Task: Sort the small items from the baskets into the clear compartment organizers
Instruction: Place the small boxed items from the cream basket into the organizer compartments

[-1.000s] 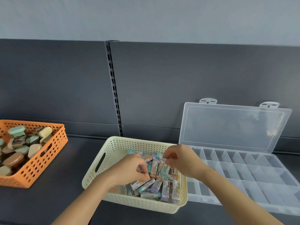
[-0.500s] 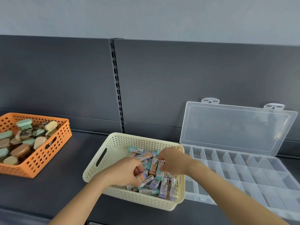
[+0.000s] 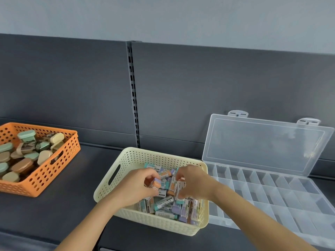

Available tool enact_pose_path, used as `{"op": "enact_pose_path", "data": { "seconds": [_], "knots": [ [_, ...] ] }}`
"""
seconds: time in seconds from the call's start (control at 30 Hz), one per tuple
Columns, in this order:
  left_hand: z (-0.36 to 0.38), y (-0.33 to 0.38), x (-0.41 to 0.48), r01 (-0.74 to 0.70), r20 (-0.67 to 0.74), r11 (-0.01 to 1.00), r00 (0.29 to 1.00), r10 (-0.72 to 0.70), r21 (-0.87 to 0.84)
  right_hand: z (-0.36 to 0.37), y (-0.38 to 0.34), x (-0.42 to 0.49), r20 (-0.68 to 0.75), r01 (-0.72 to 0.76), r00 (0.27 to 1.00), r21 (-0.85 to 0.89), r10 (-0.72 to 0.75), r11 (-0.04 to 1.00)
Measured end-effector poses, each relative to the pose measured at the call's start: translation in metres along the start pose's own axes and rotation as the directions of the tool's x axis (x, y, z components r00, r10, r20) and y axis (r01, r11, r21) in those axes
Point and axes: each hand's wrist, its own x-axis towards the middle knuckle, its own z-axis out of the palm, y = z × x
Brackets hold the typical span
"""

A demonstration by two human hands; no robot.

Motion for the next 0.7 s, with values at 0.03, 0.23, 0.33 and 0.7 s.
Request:
{"op": "enact_pose_path", "data": {
  "seconds": [0.03,0.23,0.33,0.7],
  "knots": [
    [0.0,0.0,0.001,-0.002,-0.011,1.0,1.0,0.002,-0.012,0.001,0.0,-0.002,0.0,0.018,1.0,0.033,-0.018,0.999],
    [0.0,0.013,0.006,-0.053,-0.108,0.997,0.993,0.048,-0.048,-0.009,0.008,-0.015,-0.105,0.048,0.994,0.158,-0.031,0.986],
    [-0.001,0.028,0.012,-0.117,-0.15,0.99,0.983,0.105,-0.077,-0.027,0.019,-0.023,-0.204,0.031,0.979,0.183,0.007,0.983],
    [0.026,0.108,0.063,-0.29,-0.185,0.952,0.945,0.269,-0.094,-0.059,0.093,-0.048,-0.507,-0.112,0.839,0.193,0.197,0.975]
  ]
}}
